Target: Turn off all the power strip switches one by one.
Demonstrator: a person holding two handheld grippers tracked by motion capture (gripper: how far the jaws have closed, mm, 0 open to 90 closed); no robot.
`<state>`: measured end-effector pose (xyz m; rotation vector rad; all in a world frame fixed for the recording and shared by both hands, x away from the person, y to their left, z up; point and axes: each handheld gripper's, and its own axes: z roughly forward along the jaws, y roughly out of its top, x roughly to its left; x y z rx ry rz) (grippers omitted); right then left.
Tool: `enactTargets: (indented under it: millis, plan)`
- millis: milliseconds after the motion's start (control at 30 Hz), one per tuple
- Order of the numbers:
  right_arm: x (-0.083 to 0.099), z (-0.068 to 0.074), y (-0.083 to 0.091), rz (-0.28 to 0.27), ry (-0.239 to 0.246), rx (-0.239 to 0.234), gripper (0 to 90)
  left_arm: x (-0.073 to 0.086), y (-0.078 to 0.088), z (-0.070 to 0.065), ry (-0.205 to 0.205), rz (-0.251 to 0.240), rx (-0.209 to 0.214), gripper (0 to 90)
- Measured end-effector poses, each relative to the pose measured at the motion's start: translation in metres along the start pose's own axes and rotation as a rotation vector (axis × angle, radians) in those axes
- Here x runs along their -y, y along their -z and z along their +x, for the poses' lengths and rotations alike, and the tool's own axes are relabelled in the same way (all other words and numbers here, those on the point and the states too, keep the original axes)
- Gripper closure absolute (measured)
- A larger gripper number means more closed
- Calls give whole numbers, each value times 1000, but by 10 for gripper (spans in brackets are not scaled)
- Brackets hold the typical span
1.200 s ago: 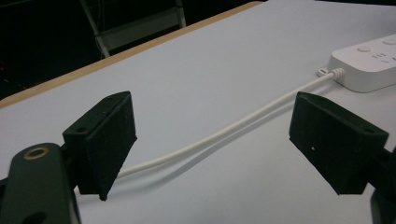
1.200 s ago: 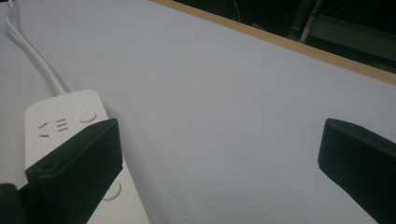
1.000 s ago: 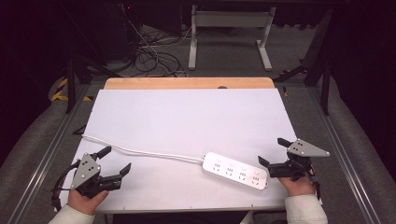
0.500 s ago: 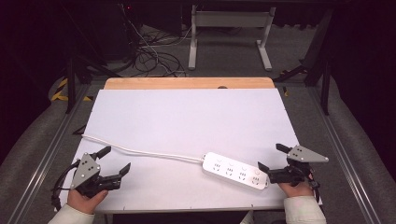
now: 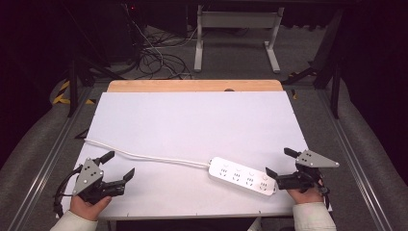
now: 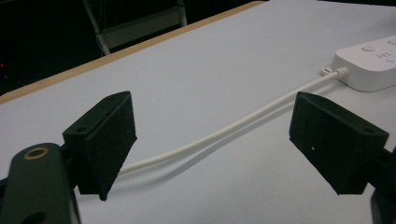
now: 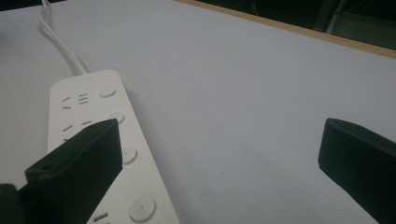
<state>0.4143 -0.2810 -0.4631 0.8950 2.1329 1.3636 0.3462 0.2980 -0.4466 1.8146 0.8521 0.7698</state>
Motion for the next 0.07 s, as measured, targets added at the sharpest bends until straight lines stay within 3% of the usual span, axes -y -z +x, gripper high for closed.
enactTargets:
  millis: [67]
  plan:
    - [-1, 1, 0, 0, 2, -1, 3, 0, 0, 0, -4, -1, 0, 152]
